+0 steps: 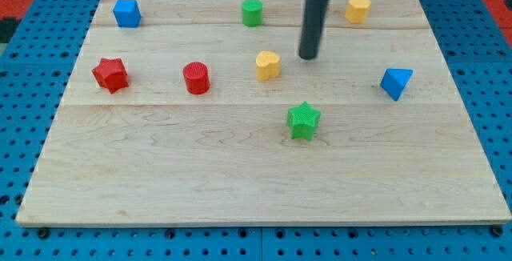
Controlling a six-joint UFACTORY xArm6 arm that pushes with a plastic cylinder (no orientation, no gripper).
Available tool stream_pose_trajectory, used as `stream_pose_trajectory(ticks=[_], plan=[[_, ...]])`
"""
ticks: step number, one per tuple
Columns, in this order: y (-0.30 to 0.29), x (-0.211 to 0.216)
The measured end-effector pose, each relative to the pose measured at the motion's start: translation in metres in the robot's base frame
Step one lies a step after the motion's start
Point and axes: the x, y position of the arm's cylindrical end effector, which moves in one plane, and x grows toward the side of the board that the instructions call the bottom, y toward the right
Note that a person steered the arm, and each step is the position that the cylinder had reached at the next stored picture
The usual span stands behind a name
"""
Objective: Push the yellow heart into the bottom right of green star
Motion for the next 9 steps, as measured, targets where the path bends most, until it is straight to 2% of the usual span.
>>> stream_pose_trajectory(ticks=[1,2,3,4,5,6,7,8,9], plan=[[-0.057,0.009],[0.015,0.085],[0.034,0.14],[0.008,0.103],[-0.036,0.135],[-0.052,0.14],[-0.077,0.199],[-0.062,0.211],[-0.004,0.205]])
